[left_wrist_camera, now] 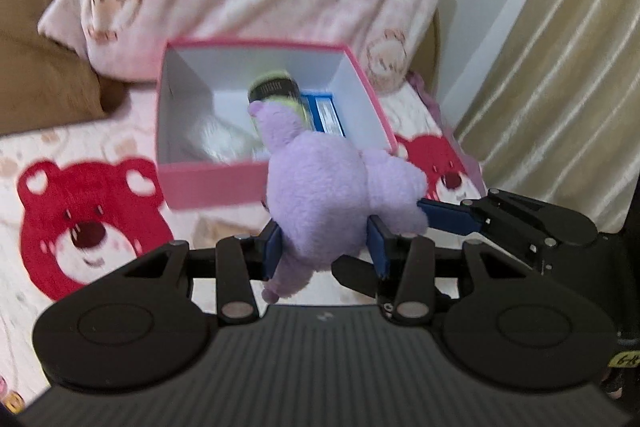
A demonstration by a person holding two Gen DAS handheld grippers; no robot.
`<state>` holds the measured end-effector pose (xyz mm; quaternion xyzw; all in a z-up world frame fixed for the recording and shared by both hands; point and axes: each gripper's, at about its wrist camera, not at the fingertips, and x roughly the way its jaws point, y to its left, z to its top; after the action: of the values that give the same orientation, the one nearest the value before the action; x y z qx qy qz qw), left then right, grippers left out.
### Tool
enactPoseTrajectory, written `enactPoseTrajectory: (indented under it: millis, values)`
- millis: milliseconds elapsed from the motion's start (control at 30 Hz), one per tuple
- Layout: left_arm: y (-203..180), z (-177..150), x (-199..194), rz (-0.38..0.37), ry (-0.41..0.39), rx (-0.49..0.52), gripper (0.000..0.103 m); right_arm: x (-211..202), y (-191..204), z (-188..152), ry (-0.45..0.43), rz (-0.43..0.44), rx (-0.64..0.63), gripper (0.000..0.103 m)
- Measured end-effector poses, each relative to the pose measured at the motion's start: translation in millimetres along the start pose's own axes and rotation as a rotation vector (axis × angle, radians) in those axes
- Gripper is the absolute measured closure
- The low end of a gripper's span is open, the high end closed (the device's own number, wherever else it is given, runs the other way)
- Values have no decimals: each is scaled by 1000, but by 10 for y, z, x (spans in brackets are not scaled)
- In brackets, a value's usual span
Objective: Organize objects
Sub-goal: 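Carry the plush toy into the pink box and release it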
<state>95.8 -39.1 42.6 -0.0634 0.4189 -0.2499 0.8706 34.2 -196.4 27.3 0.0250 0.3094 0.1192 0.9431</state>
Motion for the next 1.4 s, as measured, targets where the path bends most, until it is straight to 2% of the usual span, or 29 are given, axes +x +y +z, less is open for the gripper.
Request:
enactPoseTrajectory:
  millis: [233, 433, 600, 700, 800, 867, 933, 1100, 1300, 1367, 1400]
  values:
    - [315, 735, 178, 31, -25, -41, 60, 432, -137, 629, -46, -8, -48, 34]
    - [635, 1140, 709, 27, 6, -108, 60, 961, -400, 811, -80, -33, -4, 34]
    - [788, 1222, 1175, 68, 42, -132, 60, 1409, -661, 802, -38, -19, 72, 36]
    - [824, 1223, 1430, 107, 72, -130, 60, 1662, -767, 747, 19, -38, 119, 38]
    - [914, 1237, 1693, 88, 112, -148, 60, 1818, -843, 668, 50, -81, 161, 40]
    - [966, 1255, 1764, 94, 134, -149, 60, 1852, -899, 614, 60, -73, 209, 45]
    - [975, 1271, 1801, 107, 146, -119, 60, 1865, -957, 562, 71, -58, 252, 54]
    - [1005, 1287, 1930, 133, 200, -59, 59, 1987, -1121, 432, 108, -18, 365, 67]
    - [927, 1279, 2168, 181, 219, 8, 59, 2175, -1151, 367, 158, -81, 455, 70]
    - [894, 1256, 2202, 228, 202, 32, 57, 2253, -1154, 346, 185, -95, 479, 73]
    - [889, 1251, 2211, 255, 187, 44, 60, 2302, -1152, 331, 206, -99, 496, 75]
